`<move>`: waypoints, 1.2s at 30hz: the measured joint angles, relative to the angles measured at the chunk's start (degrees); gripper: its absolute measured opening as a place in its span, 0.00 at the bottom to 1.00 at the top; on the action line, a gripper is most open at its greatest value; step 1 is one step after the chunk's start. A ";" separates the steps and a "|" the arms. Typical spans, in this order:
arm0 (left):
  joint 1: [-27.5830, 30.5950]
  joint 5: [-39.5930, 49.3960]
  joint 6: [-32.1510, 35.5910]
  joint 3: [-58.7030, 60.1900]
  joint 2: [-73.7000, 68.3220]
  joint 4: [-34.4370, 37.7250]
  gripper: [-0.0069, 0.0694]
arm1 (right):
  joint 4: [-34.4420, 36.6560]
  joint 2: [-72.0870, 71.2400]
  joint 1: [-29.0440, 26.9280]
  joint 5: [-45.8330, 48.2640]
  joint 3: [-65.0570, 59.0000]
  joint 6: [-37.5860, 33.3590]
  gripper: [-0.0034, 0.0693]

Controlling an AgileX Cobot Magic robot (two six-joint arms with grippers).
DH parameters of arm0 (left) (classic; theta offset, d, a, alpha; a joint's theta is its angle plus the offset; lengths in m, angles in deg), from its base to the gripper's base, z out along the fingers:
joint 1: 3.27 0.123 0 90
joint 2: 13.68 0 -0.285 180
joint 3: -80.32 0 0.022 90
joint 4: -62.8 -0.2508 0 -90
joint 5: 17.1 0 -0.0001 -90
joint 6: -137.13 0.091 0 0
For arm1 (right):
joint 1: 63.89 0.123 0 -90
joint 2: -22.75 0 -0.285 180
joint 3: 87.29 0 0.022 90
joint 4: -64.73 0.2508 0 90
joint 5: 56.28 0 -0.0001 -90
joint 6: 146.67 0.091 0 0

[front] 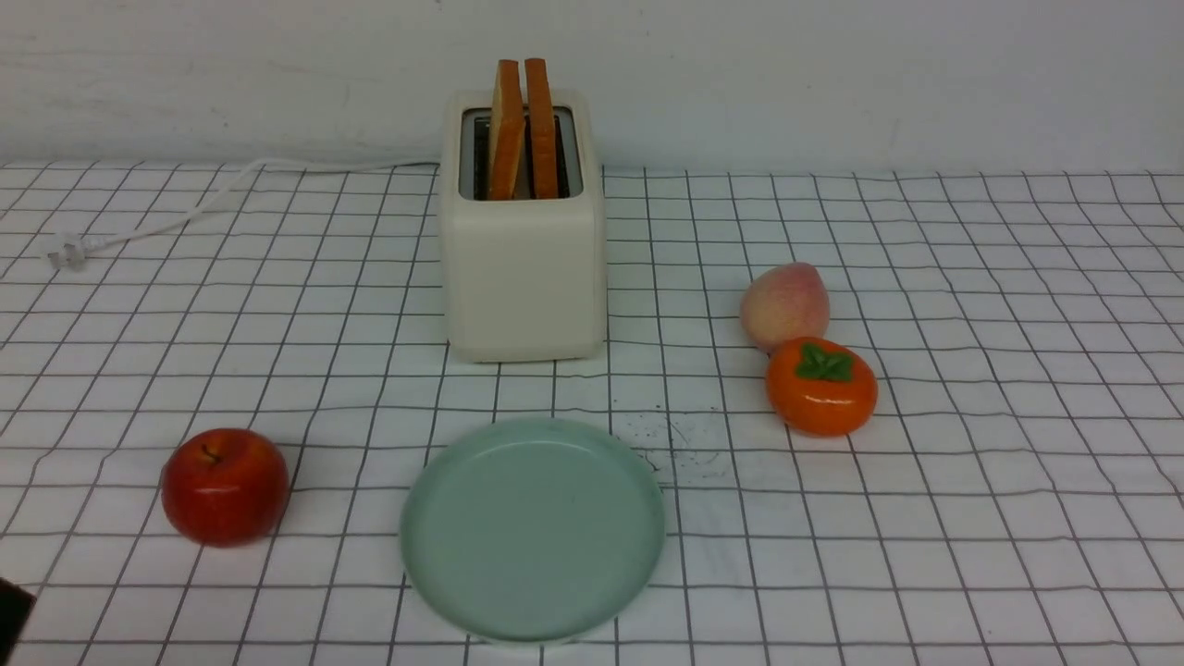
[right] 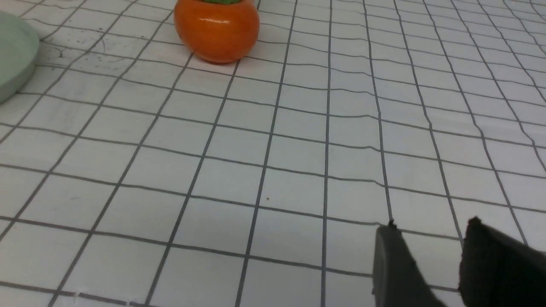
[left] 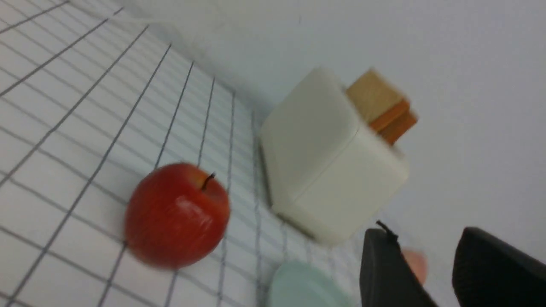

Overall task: Take toasted bread from bread machine on white checkered table place on plate.
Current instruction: 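Reach for a toast slice standing in the toaster with the left gripper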

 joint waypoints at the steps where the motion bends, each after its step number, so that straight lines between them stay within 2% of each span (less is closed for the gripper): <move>1: 0.00 -2.30 0.00 0.00 0.00 4.49 0.40 | 0.00 0.00 0.00 0.00 0.00 0.00 0.38; 5: 0.00 -7.23 0.00 0.00 0.00 14.39 0.40 | 0.00 0.00 0.00 0.00 0.00 0.00 0.38; 9: 0.00 -9.25 0.00 0.00 0.00 17.43 0.40 | -0.12 0.00 0.00 0.00 0.00 0.00 0.38; 13: 0.00 -7.53 0.00 0.00 0.00 17.17 0.37 | -6.34 0.00 0.00 0.06 0.00 0.00 0.38; 18: 0.00 -1.36 4.21 -4.12 0.00 11.73 0.14 | -16.16 0.00 0.00 0.52 0.00 0.00 0.38; 19: 0.00 -1.21 4.52 -4.32 0.00 11.49 0.13 | -16.40 0.00 0.00 0.58 0.00 0.00 0.38; 20: 0.00 0.52 7.58 -5.91 0.00 9.55 0.07 | -17.97 0.00 0.00 0.58 0.00 0.00 0.38; 24: 0.00 3.79 13.73 -8.92 0.00 7.49 0.07 | -20.65 0.00 0.00 -0.92 -0.19 0.08 0.38; 27: 0.00 5.43 16.23 -10.17 0.00 7.17 0.07 | -18.50 0.00 0.00 -5.00 -0.59 2.68 0.38; 29: 0.00 7.50 17.72 -12.33 -1.51 7.05 0.07 | -12.51 0.00 0.00 -10.94 -0.58 8.60 0.38; 32: 0.00 9.03 17.92 -14.14 -4.94 6.93 0.07 | -7.39 0.00 0.00 -16.83 -0.58 15.64 0.38; 36: 0.00 10.36 18.04 -16.51 -12.27 6.88 0.07 | -4.75 0.00 0.00 -23.57 -0.58 24.25 0.38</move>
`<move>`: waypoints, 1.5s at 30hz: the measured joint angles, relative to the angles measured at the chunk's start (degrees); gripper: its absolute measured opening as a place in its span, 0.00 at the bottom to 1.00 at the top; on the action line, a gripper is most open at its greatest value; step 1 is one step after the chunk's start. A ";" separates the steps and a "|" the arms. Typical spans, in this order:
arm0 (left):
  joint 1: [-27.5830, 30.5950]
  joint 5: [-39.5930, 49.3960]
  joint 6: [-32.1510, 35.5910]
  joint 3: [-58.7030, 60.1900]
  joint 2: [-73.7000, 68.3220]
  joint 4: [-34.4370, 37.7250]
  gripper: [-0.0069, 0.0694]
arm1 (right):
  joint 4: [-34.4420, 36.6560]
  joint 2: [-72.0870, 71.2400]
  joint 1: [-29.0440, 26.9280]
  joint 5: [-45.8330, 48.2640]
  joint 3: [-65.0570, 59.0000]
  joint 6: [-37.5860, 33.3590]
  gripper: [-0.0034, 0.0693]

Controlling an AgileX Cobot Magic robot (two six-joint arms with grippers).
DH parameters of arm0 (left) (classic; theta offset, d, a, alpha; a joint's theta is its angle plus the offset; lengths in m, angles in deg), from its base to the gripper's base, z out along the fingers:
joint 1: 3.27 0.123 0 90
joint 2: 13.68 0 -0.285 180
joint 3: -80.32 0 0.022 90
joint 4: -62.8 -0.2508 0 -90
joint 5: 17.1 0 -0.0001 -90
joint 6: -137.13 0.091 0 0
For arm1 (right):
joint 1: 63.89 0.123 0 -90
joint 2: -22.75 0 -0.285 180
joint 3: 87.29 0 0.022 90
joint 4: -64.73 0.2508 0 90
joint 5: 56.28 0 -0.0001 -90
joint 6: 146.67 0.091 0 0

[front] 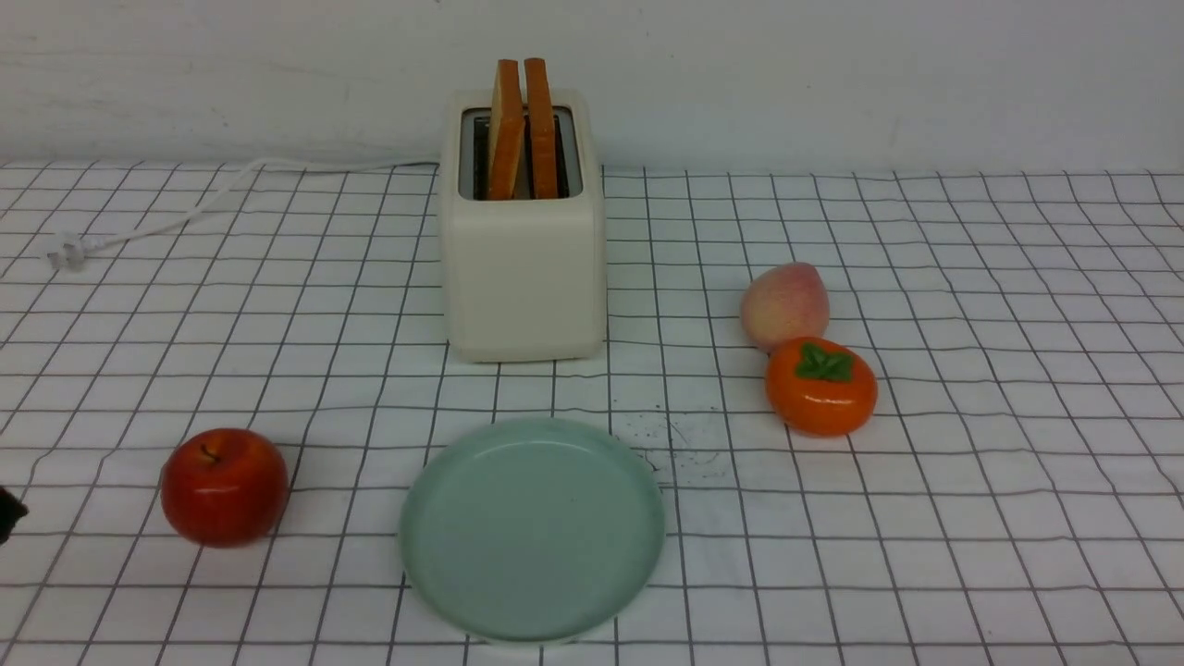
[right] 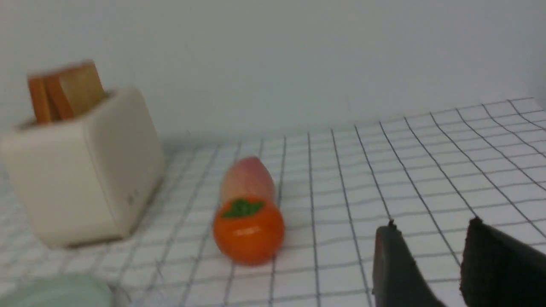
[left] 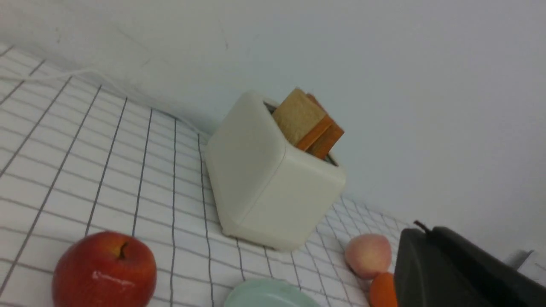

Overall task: Take toasted bread from bread machine on white checkered table place on plate.
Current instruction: 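Reach for a toast slice standing in the toaster with the left gripper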

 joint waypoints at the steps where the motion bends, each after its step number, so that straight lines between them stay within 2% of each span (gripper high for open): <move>1: 0.00 0.09 0.00 -0.55 -1.85 0.00 0.07 | 0.38 0.00 0.00 -1.59 0.00 1.91 0.38; 9: 0.00 0.27 3.74 -2.39 -11.29 -0.17 0.07 | 1.08 0.00 0.00 -5.70 0.00 7.10 0.37; 12: 0.00 0.39 4.82 -3.04 -12.85 0.36 0.07 | 1.39 0.00 0.00 -2.90 0.27 12.27 0.32; 15: 0.00 3.18 8.00 -6.82 -16.07 0.72 0.07 | -0.42 4.56 0.19 7.34 5.94 17.52 0.17; 17: 0.00 4.28 9.32 -8.31 -17.40 0.72 0.07 | -1.12 7.11 0.83 10.40 8.52 17.75 0.13; 18: 0.00 6.03 11.49 -10.95 -19.85 0.72 0.07 | -1.63 11.89 2.50 15.72 13.26 17.11 0.08; 20: 0.00 7.82 13.94 -14.05 -22.95 0.75 0.07 | -1.59 17.85 4.90 22.58 19.13 14.19 0.05; 24: 0.00 10.34 18.92 -20.39 -30.46 0.75 0.07 | 2.27 31.39 12.42 40.12 33.09 3.84 0.04; 25: 0.00 10.44 19.14 -20.68 -30.85 0.70 0.07 | 2.81 31.39 12.79 40.12 33.79 3.84 0.04; 26: 0.00 10.75 20.78 -22.69 -33.54 0.70 0.07 | 4.63 36.50 15.24 46.51 38.60 0.08 0.04; 28: -0.40 10.83 22.90 -25.78 -37.53 0.87 0.07 | 8.30 42.87 18.67 53.31 45.47 -4.35 0.04; 30: -2.04 10.21 25.24 -28.02 -40.15 0.94 0.07 | 10.52 46.94 20.54 55.80 50.27 -7.77 0.04; 31: -2.31 9.91 25.41 -28.46 -40.64 1.11 0.07 | 10.78 47.31 20.70 55.88 50.27 -8.14 0.04; 34: -9.10 4.36 29.46 -31.04 -43.83 2.41 0.07 | 14.30 51.00 21.89 52.09 54.37 -13.13 0.05; 35: -12.15 0.59 30.99 -31.39 -45.01 2.57 0.07 | 15.38 51.29 21.89 48.21 54.86 -14.82 0.05; 36: -12.65 -0.11 31.22 -31.44 -45.22 2.64 0.07 | 15.57 51.29 21.89 48.21 54.90 -14.82 0.05; 37: -16.64 -6.58 33.53 -31.53 -47.28 2.91 0.07 | 16.48 51.37 21.89 42.59 54.99 -16.61 0.05; 38: -17.55 -7.47 34.17 -31.53 -47.56 2.88 0.07 | 16.63 51.37 21.89 41.99 54.99 -16.79 0.05; 40: -22.83 -20.43 37.90 -31.84 -52.56 3.33 0.07 | 18.17 51.31 21.89 34.44 55.05 -18.73 0.05; 41: -23.18 -21.33 38.13 -31.90 -52.98 3.44 0.07 | 18.31 51.31 21.89 33.44 55.05 -18.73 0.05; 43: -26.18 -29.46 39.71 -32.92 -57.85 3.49 0.08 | 18.82 51.26 21.89 28.84 55.05 -19.58 0.05; 45: -27.53 -32.93 40.14 -34.92 -62.91 3.36 0.11 | 18.96 51.21 21.89 26.19 55.05 -19.78 0.06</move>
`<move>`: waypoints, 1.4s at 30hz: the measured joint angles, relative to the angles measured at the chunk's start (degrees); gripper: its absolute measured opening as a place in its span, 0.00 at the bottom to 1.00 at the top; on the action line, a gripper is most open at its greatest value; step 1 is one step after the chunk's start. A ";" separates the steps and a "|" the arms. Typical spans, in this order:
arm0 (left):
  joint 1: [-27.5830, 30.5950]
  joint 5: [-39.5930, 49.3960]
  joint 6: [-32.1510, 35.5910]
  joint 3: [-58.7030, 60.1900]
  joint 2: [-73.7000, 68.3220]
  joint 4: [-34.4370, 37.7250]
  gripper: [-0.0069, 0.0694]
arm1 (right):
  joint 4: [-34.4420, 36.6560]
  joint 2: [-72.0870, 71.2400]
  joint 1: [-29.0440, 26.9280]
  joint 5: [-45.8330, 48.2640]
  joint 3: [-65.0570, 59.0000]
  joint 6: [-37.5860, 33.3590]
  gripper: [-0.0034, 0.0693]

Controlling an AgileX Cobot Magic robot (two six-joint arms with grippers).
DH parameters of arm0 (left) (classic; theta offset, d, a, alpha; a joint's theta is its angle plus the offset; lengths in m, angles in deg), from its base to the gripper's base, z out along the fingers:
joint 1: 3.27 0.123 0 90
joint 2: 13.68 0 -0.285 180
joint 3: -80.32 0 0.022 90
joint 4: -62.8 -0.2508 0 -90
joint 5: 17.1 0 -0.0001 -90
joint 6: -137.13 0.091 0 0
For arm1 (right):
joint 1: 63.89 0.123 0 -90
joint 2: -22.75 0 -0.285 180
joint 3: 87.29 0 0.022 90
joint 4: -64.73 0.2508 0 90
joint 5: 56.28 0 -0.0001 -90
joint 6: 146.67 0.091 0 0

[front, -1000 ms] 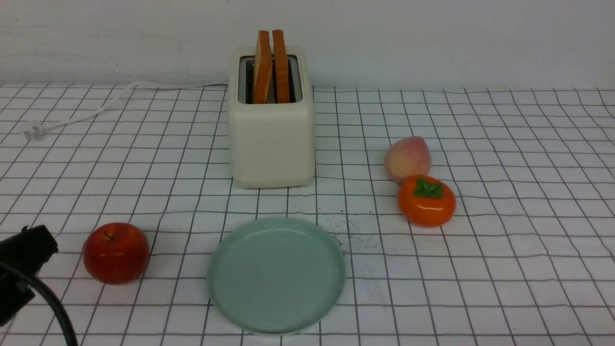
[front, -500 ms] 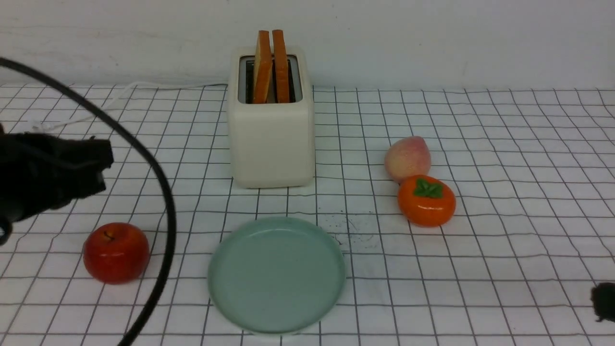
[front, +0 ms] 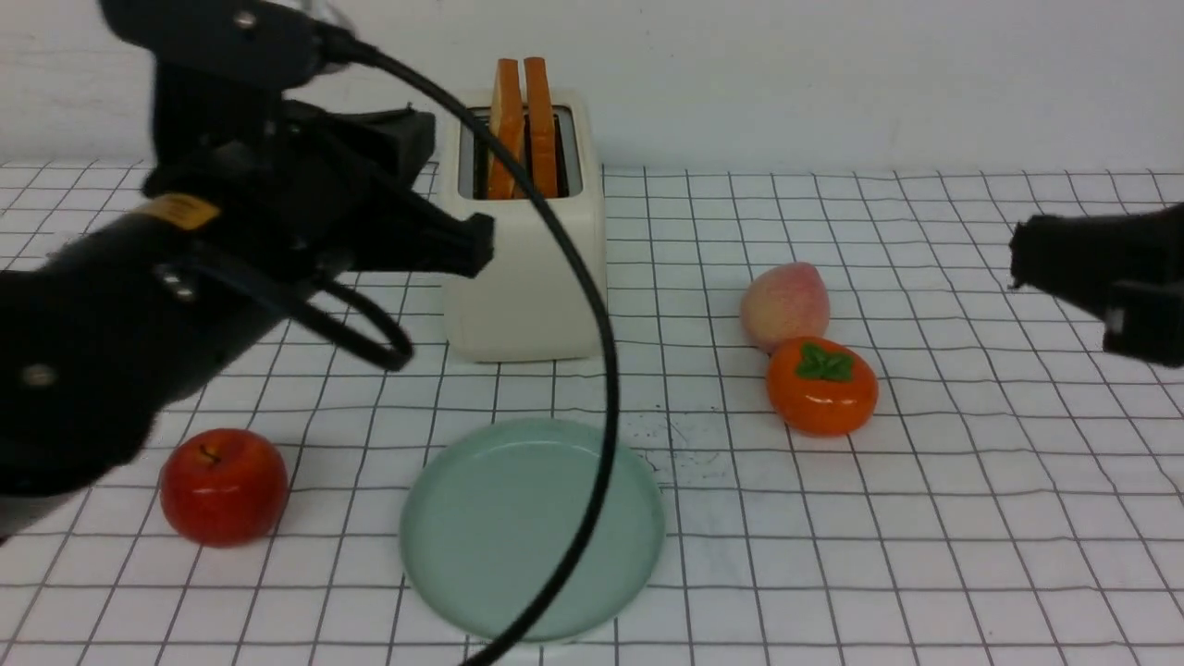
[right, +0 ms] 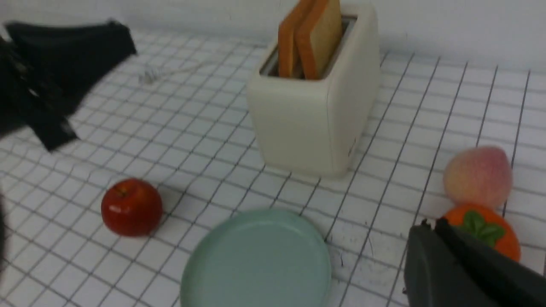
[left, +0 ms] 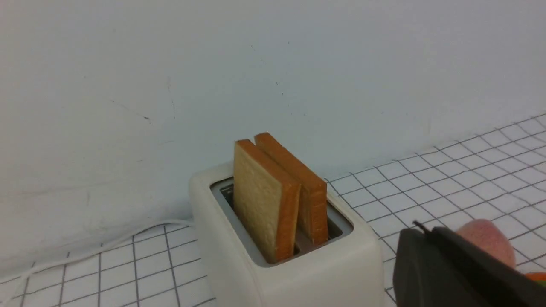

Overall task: Take toasted bread from bread machine on white checkered table place on plate.
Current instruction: 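Reach for a toast slice standing in the toaster with the left gripper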

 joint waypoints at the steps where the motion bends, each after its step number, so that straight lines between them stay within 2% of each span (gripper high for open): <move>1: -0.10 -0.10 0.00 -0.21 -0.47 0.00 0.12 | 0.00 0.00 0.00 -0.14 0.00 0.00 0.06; 3: -0.37 -0.46 0.07 -3.77 -6.75 0.76 0.22 | 0.17 -0.41 0.00 -1.00 0.00 -0.53 0.06; 5: -0.37 -0.49 0.13 -5.17 -8.87 1.69 0.27 | 0.17 -0.66 0.00 -1.06 0.16 -0.76 0.06; 7: 0.32 0.60 0.31 -9.17 -13.55 2.56 0.38 | 0.17 -1.35 0.00 -0.71 1.07 -1.04 0.06; 10: 2.14 3.34 0.31 -12.83 -16.50 3.25 0.45 | 0.17 -1.76 0.00 0.12 2.26 -1.17 0.07; 13: 6.62 10.81 -0.61 -18.65 -20.36 4.25 0.51 | 0.17 -2.04 0.00 2.62 4.16 -1.24 0.07; 19: 10.07 14.02 -0.61 -22.44 -25.44 1.17 0.52 | 0.17 -2.06 0.00 3.81 4.48 -1.24 0.08; 24: 10.18 11.58 -0.79 -22.44 -28.46 -3.66 0.52 | 0.17 -2.06 0.00 3.99 4.48 -1.24 0.08; 30: 10.25 8.13 -1.61 -22.55 -30.64 -5.63 0.54 | 0.17 -2.06 0.00 2.26 4.48 -1.24 0.09; 37: 10.26 6.87 -10.49 -24.68 -33.04 -11.19 0.54 | 0.17 -2.06 0.00 0.91 4.52 -1.24 0.09; 42: 10.26 5.32 -12.44 -27.18 -35.16 -12.15 0.54 | 0.17 -2.06 0.00 1.19 4.52 -1.28 0.10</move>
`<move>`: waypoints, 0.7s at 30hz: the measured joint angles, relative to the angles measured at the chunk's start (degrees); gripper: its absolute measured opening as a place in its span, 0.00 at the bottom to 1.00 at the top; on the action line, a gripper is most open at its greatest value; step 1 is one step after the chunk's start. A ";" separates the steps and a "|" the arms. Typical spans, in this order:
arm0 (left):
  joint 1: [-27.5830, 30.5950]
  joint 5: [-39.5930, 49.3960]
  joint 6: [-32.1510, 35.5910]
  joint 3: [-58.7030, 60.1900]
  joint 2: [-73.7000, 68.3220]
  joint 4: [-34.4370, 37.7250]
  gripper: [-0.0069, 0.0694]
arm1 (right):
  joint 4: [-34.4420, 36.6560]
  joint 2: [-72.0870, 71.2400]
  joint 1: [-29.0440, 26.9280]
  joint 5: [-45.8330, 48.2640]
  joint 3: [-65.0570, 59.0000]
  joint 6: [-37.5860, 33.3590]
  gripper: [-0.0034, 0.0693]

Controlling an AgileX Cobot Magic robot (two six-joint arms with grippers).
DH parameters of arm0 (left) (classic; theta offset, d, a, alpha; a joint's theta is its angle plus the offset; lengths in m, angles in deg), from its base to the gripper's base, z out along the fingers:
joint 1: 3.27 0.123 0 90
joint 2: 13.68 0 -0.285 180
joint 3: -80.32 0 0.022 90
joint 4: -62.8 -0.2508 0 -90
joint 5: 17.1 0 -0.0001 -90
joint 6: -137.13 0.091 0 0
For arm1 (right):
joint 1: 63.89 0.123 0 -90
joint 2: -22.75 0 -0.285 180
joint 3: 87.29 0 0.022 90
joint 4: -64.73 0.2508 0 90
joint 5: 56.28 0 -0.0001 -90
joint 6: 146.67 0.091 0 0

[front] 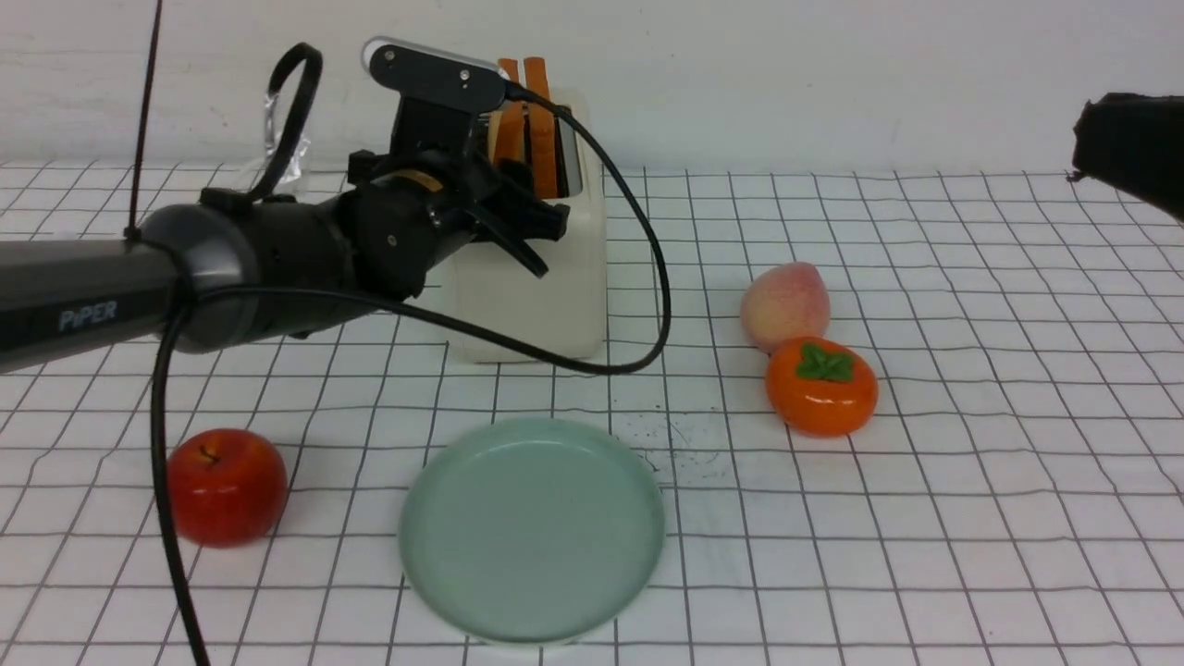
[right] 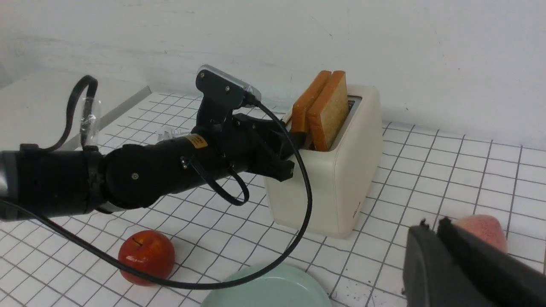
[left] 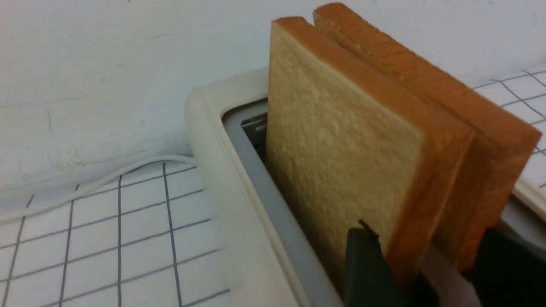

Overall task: Take toasted bread from bread machine on white checkered table place on plate.
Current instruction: 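Reach for a toast slice standing in the toaster with the left gripper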

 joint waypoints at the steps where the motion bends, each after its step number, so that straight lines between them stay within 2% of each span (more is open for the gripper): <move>1: 0.00 -0.74 0.00 -1.36 -1.28 -0.23 0.54 | 0.00 0.00 0.00 0.42 0.00 0.00 0.10; 10: 0.00 -5.03 -0.10 -3.17 -4.07 -1.44 0.53 | 0.00 0.00 0.00 1.66 0.02 0.00 0.11; 21: 0.00 -9.73 -2.19 -3.17 -4.07 -2.83 0.43 | 0.00 0.00 0.00 1.66 0.02 0.00 0.12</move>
